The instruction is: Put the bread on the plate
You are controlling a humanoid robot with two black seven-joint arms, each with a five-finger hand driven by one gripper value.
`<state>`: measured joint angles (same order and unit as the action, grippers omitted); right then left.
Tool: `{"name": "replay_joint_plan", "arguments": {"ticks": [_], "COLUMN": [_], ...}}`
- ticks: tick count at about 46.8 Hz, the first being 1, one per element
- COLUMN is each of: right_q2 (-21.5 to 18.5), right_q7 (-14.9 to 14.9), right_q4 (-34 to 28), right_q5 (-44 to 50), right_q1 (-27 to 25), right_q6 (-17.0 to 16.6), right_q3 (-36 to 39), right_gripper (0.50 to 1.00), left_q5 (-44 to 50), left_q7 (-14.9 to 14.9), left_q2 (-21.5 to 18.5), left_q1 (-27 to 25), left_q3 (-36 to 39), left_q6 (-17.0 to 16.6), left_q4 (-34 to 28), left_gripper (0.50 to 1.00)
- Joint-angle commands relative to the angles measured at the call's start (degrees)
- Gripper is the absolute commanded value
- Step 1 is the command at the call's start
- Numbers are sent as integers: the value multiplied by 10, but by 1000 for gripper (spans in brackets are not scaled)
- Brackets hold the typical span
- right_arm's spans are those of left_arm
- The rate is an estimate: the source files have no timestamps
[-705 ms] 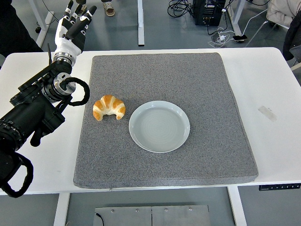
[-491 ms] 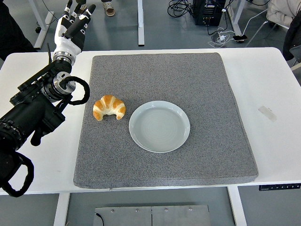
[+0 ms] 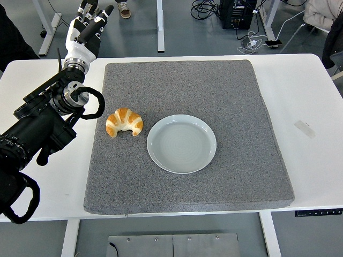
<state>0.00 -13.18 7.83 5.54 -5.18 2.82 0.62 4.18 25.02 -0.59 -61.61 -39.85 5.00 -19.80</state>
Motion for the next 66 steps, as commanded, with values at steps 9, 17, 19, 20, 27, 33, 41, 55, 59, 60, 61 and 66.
{"name": "replay_joint_plan", "arguments": {"ticks": [9, 17, 19, 20, 27, 33, 41, 55, 59, 60, 61, 66], "right_q2": [0, 0, 0, 0, 0, 0, 0, 0, 0, 0, 0, 0], "right_q7": [0, 0, 0, 0, 0, 0, 0, 0, 0, 0, 0, 0], "right_q4": [0, 0, 0, 0, 0, 0, 0, 0, 0, 0, 0, 0], "right_q5": [0, 0, 0, 0, 0, 0, 0, 0, 0, 0, 0, 0], "right_q1": [0, -1, 0, 0, 0, 0, 0, 0, 0, 0, 0, 0], "right_q6": [0, 0, 0, 0, 0, 0, 0, 0, 0, 1, 0, 0], "right_q3": [0, 0, 0, 0, 0, 0, 0, 0, 0, 0, 0, 0], "right_gripper": [1000, 1000, 1000, 1000, 1000, 1000, 1000, 1000, 1000, 1000, 1000, 1000], "left_q5": [-5, -7, -7, -6, -7, -7, -7, -18, -22, -22, -22, -30], "left_q7": [-1, -14, -19, -21, -23, -25, -31, -76, -92, -101, -108, -118], "left_q2": [-5, -23, -24, -24, -37, -63, -105, -188, -205, -208, -210, -217], "left_q1": [-1, -8, -14, -16, -18, -27, -58, -125, -140, -143, -145, -146], "left_q3": [0, 49, 69, 76, 100, 144, 243, 396, 426, 431, 434, 439], "left_q6": [4, 4, 3, 3, 3, 0, -3, -18, -15, -15, -14, -13], "left_q4": [-6, -6, -6, -6, -13, -38, -75, -176, -183, -183, -183, -187], "left_gripper": [984, 983, 984, 984, 984, 983, 983, 983, 983, 983, 983, 983]}}
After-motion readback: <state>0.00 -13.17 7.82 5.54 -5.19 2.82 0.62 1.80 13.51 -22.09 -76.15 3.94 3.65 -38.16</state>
